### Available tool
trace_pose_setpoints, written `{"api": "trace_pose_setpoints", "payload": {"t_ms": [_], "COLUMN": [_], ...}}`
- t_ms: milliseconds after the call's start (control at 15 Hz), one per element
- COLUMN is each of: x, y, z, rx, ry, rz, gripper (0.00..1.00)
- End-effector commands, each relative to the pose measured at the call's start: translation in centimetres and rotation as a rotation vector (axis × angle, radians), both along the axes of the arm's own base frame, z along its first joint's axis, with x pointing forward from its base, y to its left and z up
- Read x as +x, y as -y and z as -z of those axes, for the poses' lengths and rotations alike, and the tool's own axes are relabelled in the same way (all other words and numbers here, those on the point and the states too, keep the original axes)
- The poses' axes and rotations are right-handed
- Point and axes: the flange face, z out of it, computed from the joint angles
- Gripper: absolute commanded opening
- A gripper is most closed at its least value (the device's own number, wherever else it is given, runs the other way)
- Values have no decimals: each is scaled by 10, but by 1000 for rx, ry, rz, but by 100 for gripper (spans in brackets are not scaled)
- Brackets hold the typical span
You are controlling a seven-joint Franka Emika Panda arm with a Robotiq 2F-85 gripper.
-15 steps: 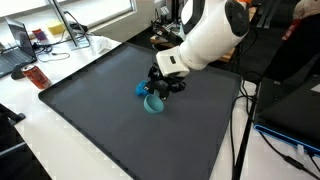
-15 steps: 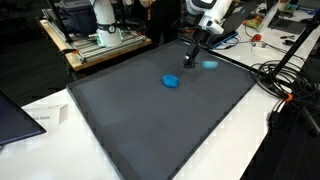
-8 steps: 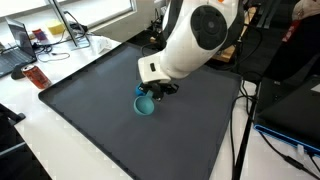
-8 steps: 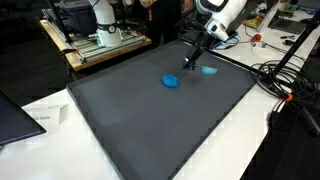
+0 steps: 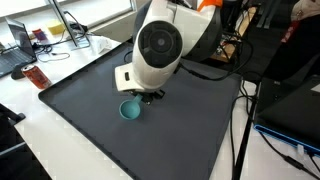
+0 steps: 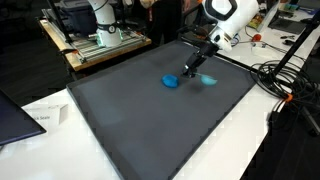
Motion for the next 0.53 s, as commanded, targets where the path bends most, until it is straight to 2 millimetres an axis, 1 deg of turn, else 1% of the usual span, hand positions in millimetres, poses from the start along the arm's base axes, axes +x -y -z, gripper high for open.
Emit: {"api": "trace_pose_setpoints", "payload": {"t_ms": [0,267,467], "x": [20,32,38], "y": [9,21,35], "z": [-4,-7,-11], "rx": [53,89,122], "ry": [-44,-79,-104], "rz": [51,90,126], "gripper": [35,35,35]}}
